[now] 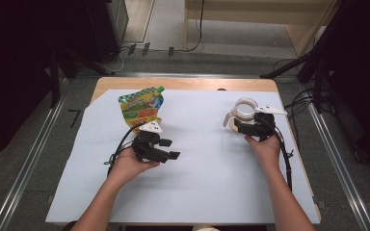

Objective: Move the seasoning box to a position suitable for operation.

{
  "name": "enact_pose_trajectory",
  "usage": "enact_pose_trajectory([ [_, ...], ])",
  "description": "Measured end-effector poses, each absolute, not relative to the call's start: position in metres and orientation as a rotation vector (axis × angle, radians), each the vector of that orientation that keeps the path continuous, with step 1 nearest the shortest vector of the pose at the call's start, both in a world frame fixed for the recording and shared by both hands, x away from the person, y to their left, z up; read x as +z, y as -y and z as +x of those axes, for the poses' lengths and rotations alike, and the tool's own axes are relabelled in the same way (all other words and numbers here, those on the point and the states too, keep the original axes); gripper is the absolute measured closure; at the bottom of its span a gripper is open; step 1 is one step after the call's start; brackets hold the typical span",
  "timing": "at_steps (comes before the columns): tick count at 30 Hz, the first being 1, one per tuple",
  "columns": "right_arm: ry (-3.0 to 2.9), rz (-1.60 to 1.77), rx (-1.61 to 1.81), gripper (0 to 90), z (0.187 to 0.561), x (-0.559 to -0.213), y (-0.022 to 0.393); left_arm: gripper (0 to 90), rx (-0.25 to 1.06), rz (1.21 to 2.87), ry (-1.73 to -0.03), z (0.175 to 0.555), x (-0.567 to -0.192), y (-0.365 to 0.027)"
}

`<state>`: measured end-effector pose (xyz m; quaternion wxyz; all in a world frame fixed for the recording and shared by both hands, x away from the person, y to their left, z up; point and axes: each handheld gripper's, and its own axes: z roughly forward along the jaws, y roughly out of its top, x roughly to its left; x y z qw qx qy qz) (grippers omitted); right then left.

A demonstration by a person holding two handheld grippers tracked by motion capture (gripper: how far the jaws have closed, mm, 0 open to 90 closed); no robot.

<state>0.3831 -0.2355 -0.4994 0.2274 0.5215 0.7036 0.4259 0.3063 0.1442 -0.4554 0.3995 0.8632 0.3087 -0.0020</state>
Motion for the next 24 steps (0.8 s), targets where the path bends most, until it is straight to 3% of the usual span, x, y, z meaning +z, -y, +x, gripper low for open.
enact_pose_trajectory([
  [11, -1.849, 1.491, 1.271, 7.1, 0.397, -0.52, 0.23, 38.1, -0.024, 2.167, -0.785, 0.307, -0.455, -0.144],
  [24, -1.816, 1.407, 1.183, 11.5, 0.393, -0.516, 0.223, 37.1, -0.033, 2.174, -0.782, 0.308, -0.457, -0.143],
])
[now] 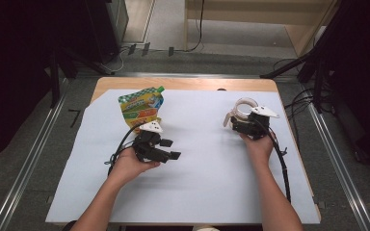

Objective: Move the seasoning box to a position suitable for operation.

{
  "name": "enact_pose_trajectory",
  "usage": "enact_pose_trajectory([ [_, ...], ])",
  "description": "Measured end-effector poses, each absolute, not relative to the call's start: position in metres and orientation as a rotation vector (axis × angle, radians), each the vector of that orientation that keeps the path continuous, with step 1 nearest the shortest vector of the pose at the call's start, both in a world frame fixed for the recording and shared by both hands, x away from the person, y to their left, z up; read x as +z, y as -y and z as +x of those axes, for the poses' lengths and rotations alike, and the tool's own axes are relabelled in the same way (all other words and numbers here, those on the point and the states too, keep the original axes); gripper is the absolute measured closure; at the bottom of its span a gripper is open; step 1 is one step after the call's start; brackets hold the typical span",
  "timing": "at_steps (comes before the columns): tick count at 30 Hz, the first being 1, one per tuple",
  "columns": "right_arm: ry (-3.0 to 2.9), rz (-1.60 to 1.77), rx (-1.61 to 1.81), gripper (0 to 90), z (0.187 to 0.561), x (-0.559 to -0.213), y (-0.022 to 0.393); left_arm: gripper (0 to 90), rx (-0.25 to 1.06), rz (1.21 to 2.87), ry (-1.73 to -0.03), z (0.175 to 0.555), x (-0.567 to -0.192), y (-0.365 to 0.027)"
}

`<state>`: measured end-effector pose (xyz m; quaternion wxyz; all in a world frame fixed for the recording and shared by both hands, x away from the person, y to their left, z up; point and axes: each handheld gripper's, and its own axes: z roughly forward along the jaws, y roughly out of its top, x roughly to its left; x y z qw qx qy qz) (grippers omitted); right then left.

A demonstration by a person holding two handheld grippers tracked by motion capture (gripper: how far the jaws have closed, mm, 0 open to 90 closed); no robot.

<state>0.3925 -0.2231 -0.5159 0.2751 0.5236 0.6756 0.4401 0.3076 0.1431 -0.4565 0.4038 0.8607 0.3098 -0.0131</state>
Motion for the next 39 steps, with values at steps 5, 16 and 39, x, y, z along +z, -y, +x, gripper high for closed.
enact_pose_trajectory([
  [5, -1.822, 1.415, 1.204, 11.8, 0.393, -0.515, 0.226, 37.1, -0.031, 2.185, -0.78, 0.308, -0.457, -0.142],
  [16, -1.854, 1.398, 1.225, 12.0, 0.388, -0.509, 0.226, 37.2, -0.036, 2.177, -0.789, 0.308, -0.457, -0.144],
  [39, -1.989, 1.277, 1.371, 12.0, 0.321, -0.479, 0.229, 37.2, -0.046, 2.207, -0.789, 0.309, -0.461, -0.14],
])
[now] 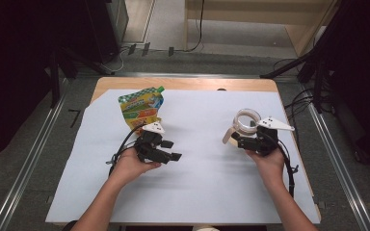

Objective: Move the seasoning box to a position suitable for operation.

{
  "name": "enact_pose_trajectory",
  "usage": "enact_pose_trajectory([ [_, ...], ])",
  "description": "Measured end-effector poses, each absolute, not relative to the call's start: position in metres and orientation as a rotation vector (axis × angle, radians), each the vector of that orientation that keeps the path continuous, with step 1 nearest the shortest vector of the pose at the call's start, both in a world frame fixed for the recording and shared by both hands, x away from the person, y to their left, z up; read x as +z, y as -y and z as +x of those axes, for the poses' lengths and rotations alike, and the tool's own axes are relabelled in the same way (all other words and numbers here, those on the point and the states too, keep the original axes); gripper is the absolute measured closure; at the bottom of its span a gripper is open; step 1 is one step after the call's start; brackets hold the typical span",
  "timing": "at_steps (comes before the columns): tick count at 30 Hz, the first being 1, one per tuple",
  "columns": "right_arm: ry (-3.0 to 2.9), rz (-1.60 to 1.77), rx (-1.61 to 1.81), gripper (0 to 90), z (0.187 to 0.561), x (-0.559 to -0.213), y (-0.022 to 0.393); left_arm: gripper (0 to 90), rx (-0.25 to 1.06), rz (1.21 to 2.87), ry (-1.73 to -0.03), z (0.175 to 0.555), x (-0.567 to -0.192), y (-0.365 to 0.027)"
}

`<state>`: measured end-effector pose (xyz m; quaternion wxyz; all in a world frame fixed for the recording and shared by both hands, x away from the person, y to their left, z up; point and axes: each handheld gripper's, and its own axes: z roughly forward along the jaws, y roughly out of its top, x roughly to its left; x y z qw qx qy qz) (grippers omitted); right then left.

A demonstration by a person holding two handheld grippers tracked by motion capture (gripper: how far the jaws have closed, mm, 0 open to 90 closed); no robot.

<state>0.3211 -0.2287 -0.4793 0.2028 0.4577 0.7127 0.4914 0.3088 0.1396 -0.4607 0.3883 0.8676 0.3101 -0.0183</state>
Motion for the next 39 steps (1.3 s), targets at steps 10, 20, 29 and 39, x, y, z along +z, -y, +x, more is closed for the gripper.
enact_pose_trajectory([
  [10, -2.047, 1.198, 1.402, 12.0, 0.295, -0.482, 0.217, 37.1, -0.032, 2.213, -0.783, 0.307, -0.46, -0.138],
  [20, -2.175, 1.083, 1.452, 12.0, 0.285, -0.487, 0.176, 38.9, -0.043, 2.211, -0.797, 0.308, -0.461, -0.137],
  [29, -2.294, 0.996, 1.43, 12.0, 0.279, -0.501, 0.143, 39.0, -0.038, 2.196, -0.796, 0.307, -0.459, -0.139],
  [39, -2.342, 0.95, 1.388, 9.9, 0.278, -0.505, 0.139, 38.9, -0.036, 2.213, -0.778, 0.304, -0.459, -0.135],
])
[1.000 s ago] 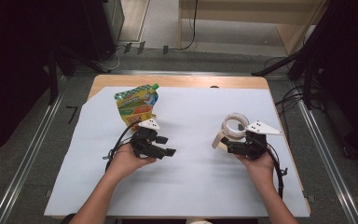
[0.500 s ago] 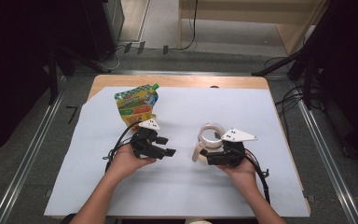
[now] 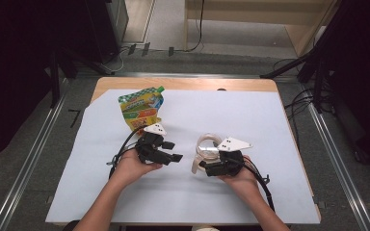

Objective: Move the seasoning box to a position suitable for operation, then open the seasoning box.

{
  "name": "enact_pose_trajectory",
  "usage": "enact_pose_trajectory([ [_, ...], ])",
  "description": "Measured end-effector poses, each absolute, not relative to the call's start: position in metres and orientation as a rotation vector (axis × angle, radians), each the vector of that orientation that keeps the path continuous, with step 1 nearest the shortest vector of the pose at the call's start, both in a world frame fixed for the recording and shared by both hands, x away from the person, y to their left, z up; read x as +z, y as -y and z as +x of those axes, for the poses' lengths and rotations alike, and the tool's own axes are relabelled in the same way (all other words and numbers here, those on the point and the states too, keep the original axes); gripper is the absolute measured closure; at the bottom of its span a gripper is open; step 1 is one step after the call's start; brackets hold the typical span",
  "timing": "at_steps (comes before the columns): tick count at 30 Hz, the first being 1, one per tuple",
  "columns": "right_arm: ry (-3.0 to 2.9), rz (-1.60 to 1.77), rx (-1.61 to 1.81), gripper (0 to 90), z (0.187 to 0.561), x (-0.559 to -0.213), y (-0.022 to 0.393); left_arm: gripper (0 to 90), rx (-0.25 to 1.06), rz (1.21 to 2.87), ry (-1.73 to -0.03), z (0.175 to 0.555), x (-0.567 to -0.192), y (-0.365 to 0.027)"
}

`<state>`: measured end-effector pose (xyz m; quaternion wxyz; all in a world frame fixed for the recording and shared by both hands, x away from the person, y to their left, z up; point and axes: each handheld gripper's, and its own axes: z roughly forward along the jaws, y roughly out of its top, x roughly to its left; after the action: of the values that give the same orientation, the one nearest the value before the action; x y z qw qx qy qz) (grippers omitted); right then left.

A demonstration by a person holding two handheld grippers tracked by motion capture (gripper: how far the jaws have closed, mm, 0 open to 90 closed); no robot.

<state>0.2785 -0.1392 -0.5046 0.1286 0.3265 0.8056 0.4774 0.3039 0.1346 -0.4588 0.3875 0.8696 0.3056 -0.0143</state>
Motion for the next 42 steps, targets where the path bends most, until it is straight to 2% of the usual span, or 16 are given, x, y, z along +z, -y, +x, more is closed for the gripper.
enact_pose_trajectory([
  [3, -2.368, 0.995, 1.416, 5.0, 0.278, -0.503, 0.141, 39.1, -0.042, 2.208, -0.774, 0.302, -0.456, -0.134],
  [7, -2.373, 1.031, 1.421, 4.8, 0.269, -0.493, 0.159, 42.6, -0.071, 2.186, -0.757, 0.299, -0.45, -0.134],
  [10, -2.38, 1.054, 1.413, 8.0, 0.26, -0.487, 0.173, 43.3, -0.072, 2.186, -0.75, 0.297, -0.448, -0.133],
  [12, -2.379, 1.058, 1.411, 13.6, 0.255, -0.483, 0.181, 44.7, -0.076, 2.197, -0.748, 0.297, -0.448, -0.132],
  [14, -2.387, 1.056, 1.414, 14.4, 0.251, -0.481, 0.185, 47.3, -0.08, 2.206, -0.747, 0.296, -0.448, -0.129],
  [18, -2.392, 1.063, 1.42, 29.4, 0.244, -0.477, 0.194, 56.0, -0.076, 2.216, -0.732, 0.294, -0.449, -0.125],
  [21, -2.392, 1.101, 1.45, 33.0, 0.244, -0.475, 0.2, 56.7, -0.129, 2.204, -0.727, 0.294, -0.451, -0.123],
  [24, -2.384, 1.115, 1.445, 37.7, 0.244, -0.474, 0.204, 60.8, -0.112, 2.227, -0.717, 0.292, -0.454, -0.123],
  [26, -2.366, 1.112, 1.45, 40.2, 0.243, -0.473, 0.205, 66.6, -0.13, 2.23, -0.726, 0.293, -0.455, -0.122],
  [28, -2.362, 1.103, 1.435, 46.9, 0.243, -0.473, 0.205, 72.0, -0.144, 2.219, -0.723, 0.292, -0.456, -0.121],
  [31, -2.4, 1.078, 1.417, 68.0, 0.243, -0.473, 0.206, 75.6, -0.153, 2.226, -0.711, 0.291, -0.456, -0.119],
  [32, -2.397, 1.082, 1.416, 70.0, 0.242, -0.473, 0.206, 78.3, -0.161, 2.227, -0.708, 0.291, -0.456, -0.118],
  [33, -2.397, 1.109, 1.408, 78.3, 0.242, -0.472, 0.206, 83.6, -0.164, 2.234, -0.707, 0.291, -0.455, -0.117],
  [34, -2.395, 1.119, 1.408, 80.7, 0.242, -0.472, 0.206, 88.8, -0.182, 2.238, -0.7, 0.291, -0.455, -0.117],
  [36, -2.395, 1.12, 1.401, 90.0, 0.24, -0.472, 0.206, 90.0, -0.213, 2.247, -0.698, 0.29, -0.455, -0.114],
  [42, -2.411, 1.097, 1.392, 90.0, 0.237, -0.472, 0.197, 90.0, -0.21, 2.278, -0.672, 0.287, -0.459, -0.105],
])
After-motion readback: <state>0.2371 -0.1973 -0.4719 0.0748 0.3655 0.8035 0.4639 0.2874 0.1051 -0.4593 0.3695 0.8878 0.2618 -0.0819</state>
